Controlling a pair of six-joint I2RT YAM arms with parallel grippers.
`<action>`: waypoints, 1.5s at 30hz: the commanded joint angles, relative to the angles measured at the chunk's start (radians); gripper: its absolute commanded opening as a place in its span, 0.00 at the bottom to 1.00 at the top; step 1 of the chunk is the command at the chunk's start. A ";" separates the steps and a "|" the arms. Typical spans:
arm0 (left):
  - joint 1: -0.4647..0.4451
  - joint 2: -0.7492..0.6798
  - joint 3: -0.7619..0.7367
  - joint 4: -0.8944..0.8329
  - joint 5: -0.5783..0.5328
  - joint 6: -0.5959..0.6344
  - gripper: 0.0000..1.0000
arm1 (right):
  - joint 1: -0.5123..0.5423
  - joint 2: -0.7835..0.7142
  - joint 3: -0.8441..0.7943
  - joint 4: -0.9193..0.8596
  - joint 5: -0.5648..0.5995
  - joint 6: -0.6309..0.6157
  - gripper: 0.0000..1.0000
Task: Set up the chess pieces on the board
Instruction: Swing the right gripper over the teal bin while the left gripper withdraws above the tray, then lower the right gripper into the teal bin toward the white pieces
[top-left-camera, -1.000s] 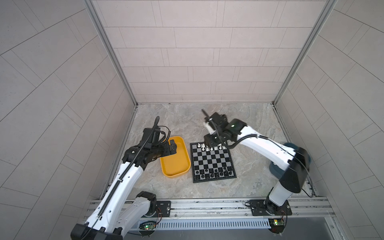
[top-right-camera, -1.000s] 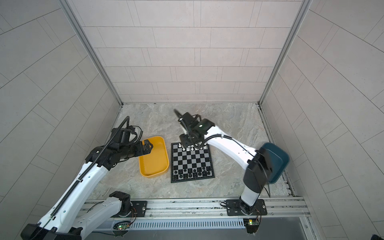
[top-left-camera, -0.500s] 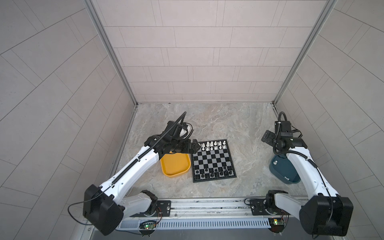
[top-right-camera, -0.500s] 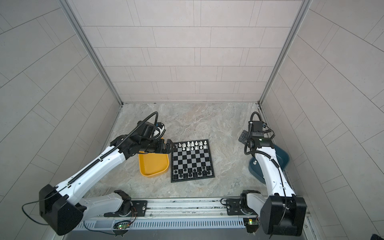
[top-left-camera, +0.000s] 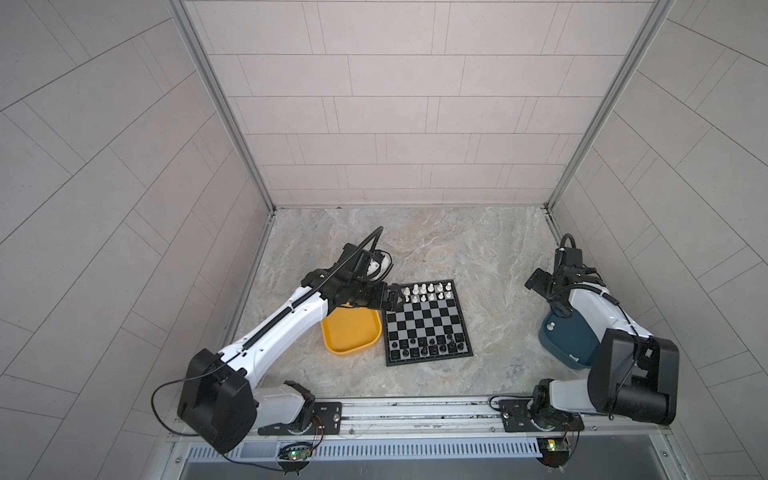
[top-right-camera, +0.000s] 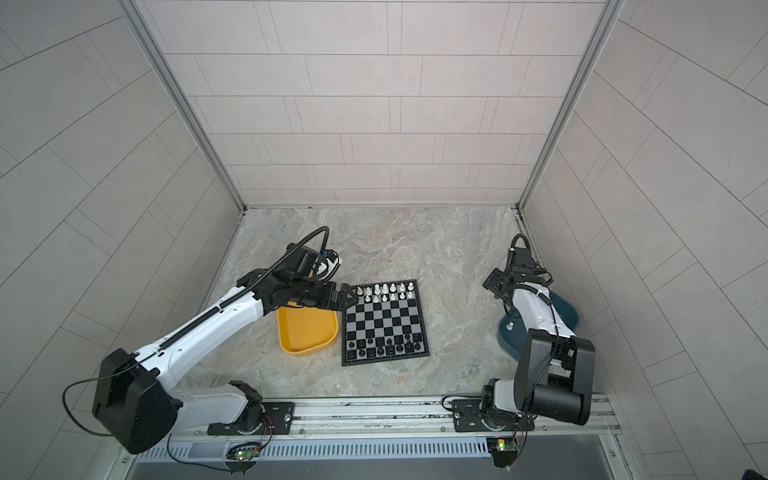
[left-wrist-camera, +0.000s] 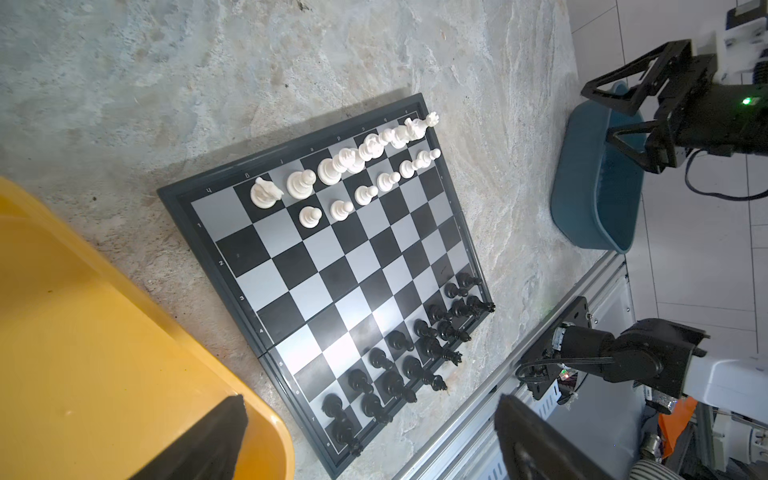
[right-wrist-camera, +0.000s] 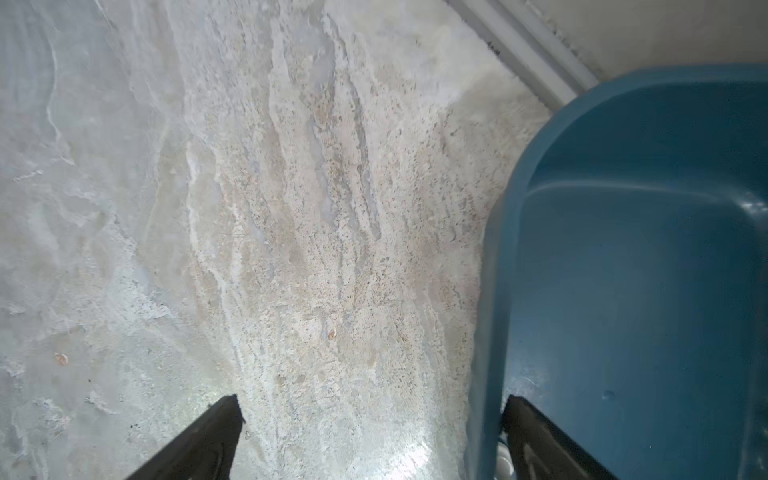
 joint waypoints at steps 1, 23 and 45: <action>-0.001 -0.020 -0.011 0.016 -0.008 0.037 1.00 | -0.004 0.016 0.003 0.014 -0.002 0.031 0.99; 0.017 0.024 -0.015 0.035 -0.011 0.028 1.00 | 0.057 0.021 -0.062 0.038 -0.284 -0.021 0.87; 0.036 -0.006 -0.016 0.022 -0.009 0.027 1.00 | 0.120 -0.467 -0.155 -0.217 -0.171 0.033 0.79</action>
